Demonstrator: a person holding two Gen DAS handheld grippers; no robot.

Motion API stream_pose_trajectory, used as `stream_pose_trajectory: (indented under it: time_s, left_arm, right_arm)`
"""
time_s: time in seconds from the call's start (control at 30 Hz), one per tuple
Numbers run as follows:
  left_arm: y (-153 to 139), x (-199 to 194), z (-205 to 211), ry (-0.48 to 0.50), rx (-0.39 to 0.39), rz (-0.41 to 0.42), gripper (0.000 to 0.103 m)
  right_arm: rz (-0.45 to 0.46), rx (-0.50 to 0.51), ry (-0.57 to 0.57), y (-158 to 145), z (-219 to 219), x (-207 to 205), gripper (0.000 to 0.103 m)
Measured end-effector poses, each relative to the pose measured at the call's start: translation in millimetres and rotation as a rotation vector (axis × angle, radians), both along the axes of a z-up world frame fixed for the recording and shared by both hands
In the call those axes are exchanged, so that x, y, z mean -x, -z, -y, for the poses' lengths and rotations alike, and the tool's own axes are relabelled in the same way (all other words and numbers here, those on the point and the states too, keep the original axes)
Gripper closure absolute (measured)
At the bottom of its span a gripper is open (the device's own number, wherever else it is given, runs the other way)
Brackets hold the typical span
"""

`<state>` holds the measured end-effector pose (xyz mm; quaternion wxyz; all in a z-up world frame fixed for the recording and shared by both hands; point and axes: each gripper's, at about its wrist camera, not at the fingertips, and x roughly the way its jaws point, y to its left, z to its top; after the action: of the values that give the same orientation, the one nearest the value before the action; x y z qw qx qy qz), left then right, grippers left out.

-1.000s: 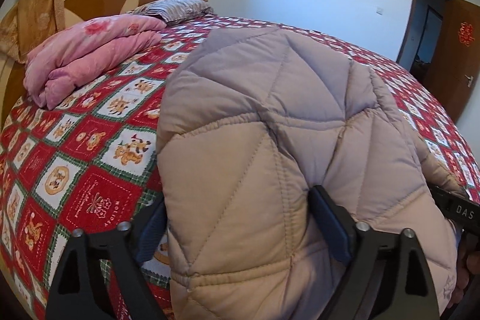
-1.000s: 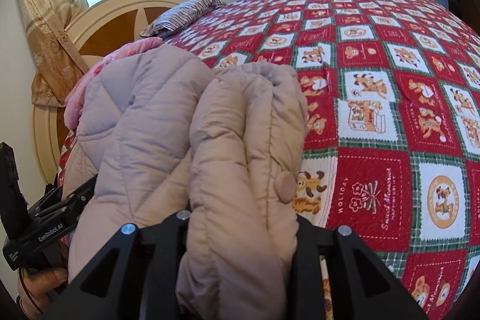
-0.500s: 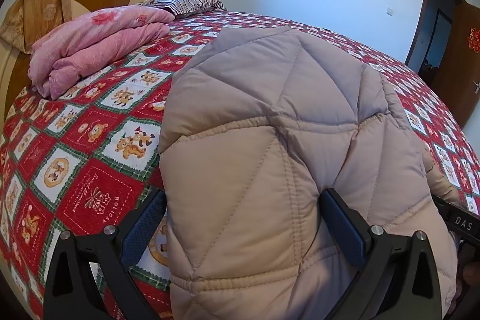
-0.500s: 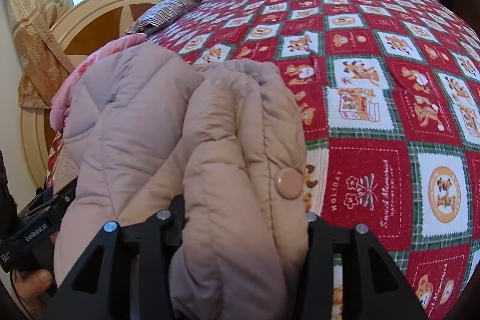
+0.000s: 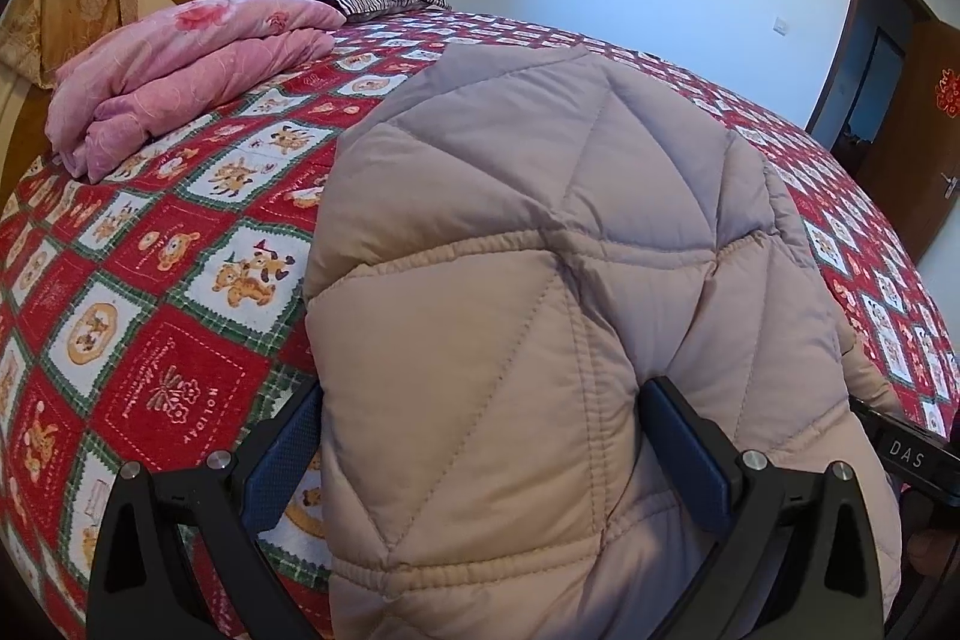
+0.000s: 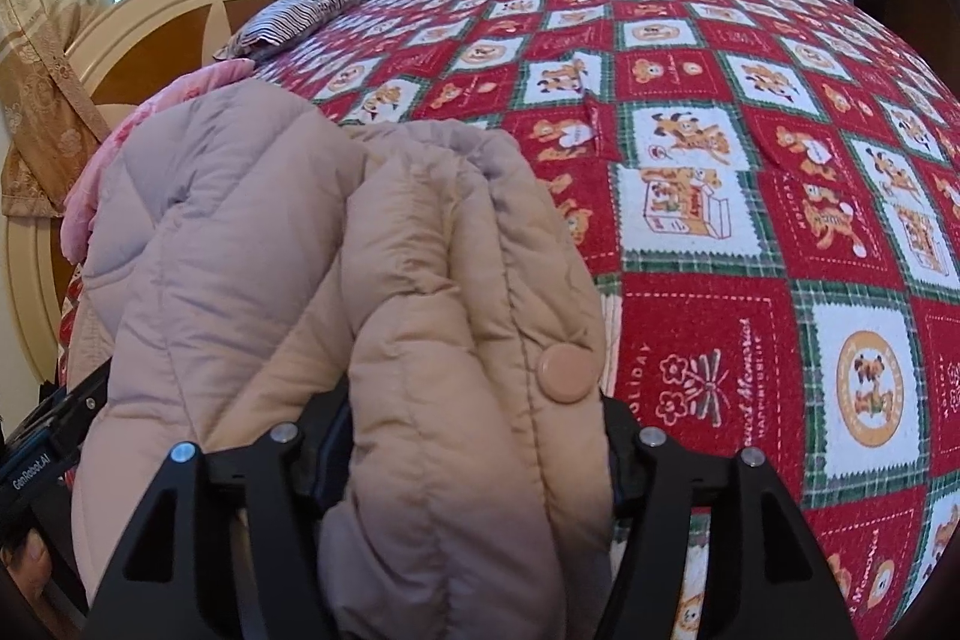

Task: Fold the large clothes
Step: 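Lower the folded jacket onto the quilt with both grippers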

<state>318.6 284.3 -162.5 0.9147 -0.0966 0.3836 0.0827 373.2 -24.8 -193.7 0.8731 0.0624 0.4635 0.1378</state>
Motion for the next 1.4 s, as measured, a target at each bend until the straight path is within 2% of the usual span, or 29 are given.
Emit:
stream_pose_trajectory:
  time_s: [0.37, 0.67, 0.87, 1.13, 1.3, 1.4]
  left_arm:
    - [3.3, 1.4, 8.2, -0.008, -0.048, 0.028, 0.001]
    - [6.8, 1.1, 10.5, -0.021, -0.035, 0.054, 0.001]
    - [9.7, 2.4, 5.1, -0.015, 0.008, 0.072, 0.001]
    - [8.5, 0.4, 3.5, -0.019, -0.009, 0.064, 0.001]
    - [-11.2, 11.1, 8.3, -0.025, -0.037, 0.035, 0.001]
    - [-40.6, 40.4, 15.0, -0.022, -0.067, 0.113, 0.001]
  right_arm:
    - [0.011, 0.015, 0.016, 5.1, 1.3, 2.7, 0.035]
    - [0.009, 0.001, 0.023, 10.1, 2.4, 0.8, 0.032]
    - [0.019, -0.008, 0.022, 11.6, 3.2, 1.6, 0.031]
    - [0.019, 0.019, 0.020, 10.7, 0.5, 0.1, 0.030]
    - [0.027, 0.033, 0.014, -0.4, 1.3, 3.3, 0.028]
    - [0.074, 0.060, 0.005, -26.2, 0.4, 21.5, 0.027]
